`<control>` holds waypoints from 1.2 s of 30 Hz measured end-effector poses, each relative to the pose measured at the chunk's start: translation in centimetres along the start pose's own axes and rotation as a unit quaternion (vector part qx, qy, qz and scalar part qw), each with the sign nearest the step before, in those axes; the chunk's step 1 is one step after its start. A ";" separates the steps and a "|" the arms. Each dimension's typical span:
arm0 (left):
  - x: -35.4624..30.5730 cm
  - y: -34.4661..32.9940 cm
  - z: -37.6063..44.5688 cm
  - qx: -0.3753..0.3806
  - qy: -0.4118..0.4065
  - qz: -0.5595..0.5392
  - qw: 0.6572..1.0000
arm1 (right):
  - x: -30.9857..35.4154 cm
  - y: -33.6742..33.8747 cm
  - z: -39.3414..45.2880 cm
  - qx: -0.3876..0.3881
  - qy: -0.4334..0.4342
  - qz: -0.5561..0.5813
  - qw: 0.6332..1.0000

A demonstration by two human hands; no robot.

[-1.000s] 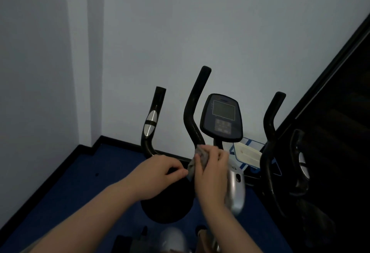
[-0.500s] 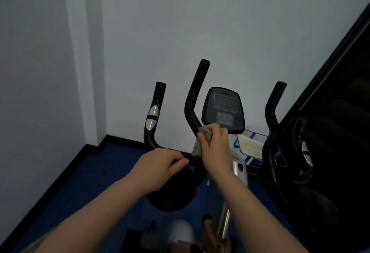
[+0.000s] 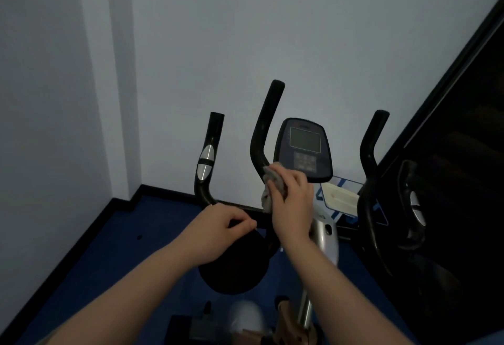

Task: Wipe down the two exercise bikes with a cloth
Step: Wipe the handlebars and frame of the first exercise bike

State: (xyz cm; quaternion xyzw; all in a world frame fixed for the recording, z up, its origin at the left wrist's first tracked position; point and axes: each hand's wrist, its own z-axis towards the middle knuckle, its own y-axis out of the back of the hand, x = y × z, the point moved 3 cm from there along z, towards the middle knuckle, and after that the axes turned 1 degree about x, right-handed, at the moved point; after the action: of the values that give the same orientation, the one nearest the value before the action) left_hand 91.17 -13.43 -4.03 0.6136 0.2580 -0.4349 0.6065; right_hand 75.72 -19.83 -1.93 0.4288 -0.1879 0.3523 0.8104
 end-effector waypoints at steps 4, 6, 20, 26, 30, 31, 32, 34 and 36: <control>0.0 0.0 0.1 0.009 0.014 -0.010 1.000 | 0.6 -0.7 3.7 0.059 0.016 -0.027 0.998; -0.1 0.1 0.1 0.009 0.009 0.000 1.000 | 1.2 -1.1 5.7 0.099 0.017 -0.024 0.995; -0.2 0.2 -0.1 0.002 0.011 0.005 1.000 | 1.0 0.2 2.8 0.095 0.003 -0.009 0.995; -0.4 0.1 0.0 0.007 0.011 0.008 1.000 | -0.7 2.5 -2.1 0.088 -0.037 0.070 0.993; -0.5 0.2 0.0 0.003 0.008 -0.002 1.000 | 0.2 2.2 -5.4 0.031 -0.054 0.040 0.997; -0.5 0.2 -0.1 0.002 0.007 0.000 1.000 | 0.2 2.2 -7.2 0.012 -0.052 0.051 0.997; -0.4 0.2 -0.2 0.001 0.007 0.003 1.000 | 0.1 2.3 -8.9 0.000 -0.051 0.078 0.996; -0.4 0.1 -0.3 -0.003 0.009 0.006 1.000 | -0.2 2.8 -9.7 -0.005 -0.046 0.127 0.991; -0.5 0.2 -0.2 -0.001 0.011 0.006 1.000 | -0.6 3.1 -7.9 0.031 -0.052 0.124 0.990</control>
State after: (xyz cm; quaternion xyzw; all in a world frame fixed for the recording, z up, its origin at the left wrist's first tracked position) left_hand 91.11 -13.17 -3.52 0.6191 0.2618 -0.4243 0.6068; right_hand 73.07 -12.41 -5.01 0.4451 -0.2701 0.4329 0.7359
